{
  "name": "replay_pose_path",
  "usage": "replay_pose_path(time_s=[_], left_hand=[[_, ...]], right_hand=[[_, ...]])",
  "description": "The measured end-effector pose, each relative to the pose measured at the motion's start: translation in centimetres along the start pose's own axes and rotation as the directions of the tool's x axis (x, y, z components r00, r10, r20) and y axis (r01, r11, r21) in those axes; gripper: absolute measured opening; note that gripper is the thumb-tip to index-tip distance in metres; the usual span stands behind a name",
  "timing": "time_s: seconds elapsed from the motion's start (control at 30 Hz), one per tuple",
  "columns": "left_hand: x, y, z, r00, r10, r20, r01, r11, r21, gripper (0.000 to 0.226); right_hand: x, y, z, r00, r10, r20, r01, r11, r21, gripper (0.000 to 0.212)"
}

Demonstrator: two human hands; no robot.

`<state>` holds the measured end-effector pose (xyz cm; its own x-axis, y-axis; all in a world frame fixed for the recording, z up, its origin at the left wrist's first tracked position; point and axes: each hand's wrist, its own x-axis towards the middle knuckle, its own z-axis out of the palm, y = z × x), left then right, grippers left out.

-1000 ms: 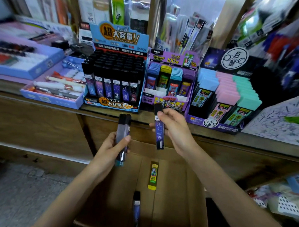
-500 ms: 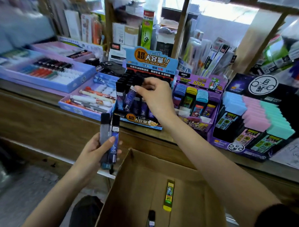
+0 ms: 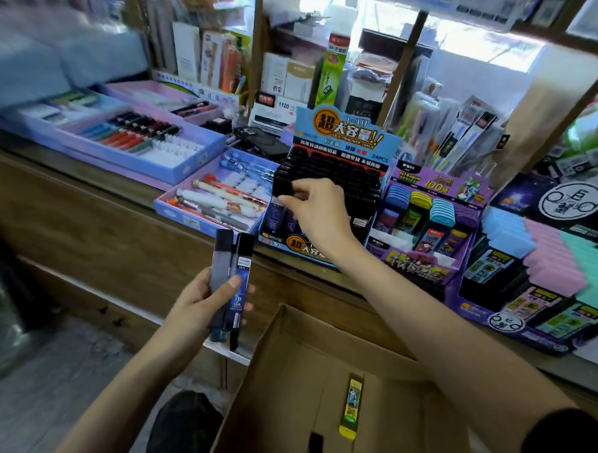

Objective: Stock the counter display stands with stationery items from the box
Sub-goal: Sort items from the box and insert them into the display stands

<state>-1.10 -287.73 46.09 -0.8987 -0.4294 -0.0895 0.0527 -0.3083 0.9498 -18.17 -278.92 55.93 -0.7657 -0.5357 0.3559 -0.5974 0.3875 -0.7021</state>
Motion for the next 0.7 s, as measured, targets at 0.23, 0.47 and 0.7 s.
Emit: replay_pose_path(time_s=[0.23,0.47,0.7], left_hand=[[-0.2,0.3,0.8,0.999,0.029,0.027,-0.030,0.999,0.018,0.038],[-0.2,0.5,1.8,0.998,0.057,0.041,-0.056,0.998,-0.029,0.042],[-0.2,0.3,2.7,0.998,0.045,0.034,-0.043,0.998,-0.046,0.039]], right_hand=[[0.6,-0.2,-0.2,0.996,0.021,0.092,0.000,0.976,-0.218,0.036],[-4.4,-0.4,-0.9,0.961,0.141,0.239,-0.174,0.977,0.122,0.029],[-7.0,-0.1,-0.6,0.853,0.263,0.451,-0.484,0.723,0.493,0.009]])
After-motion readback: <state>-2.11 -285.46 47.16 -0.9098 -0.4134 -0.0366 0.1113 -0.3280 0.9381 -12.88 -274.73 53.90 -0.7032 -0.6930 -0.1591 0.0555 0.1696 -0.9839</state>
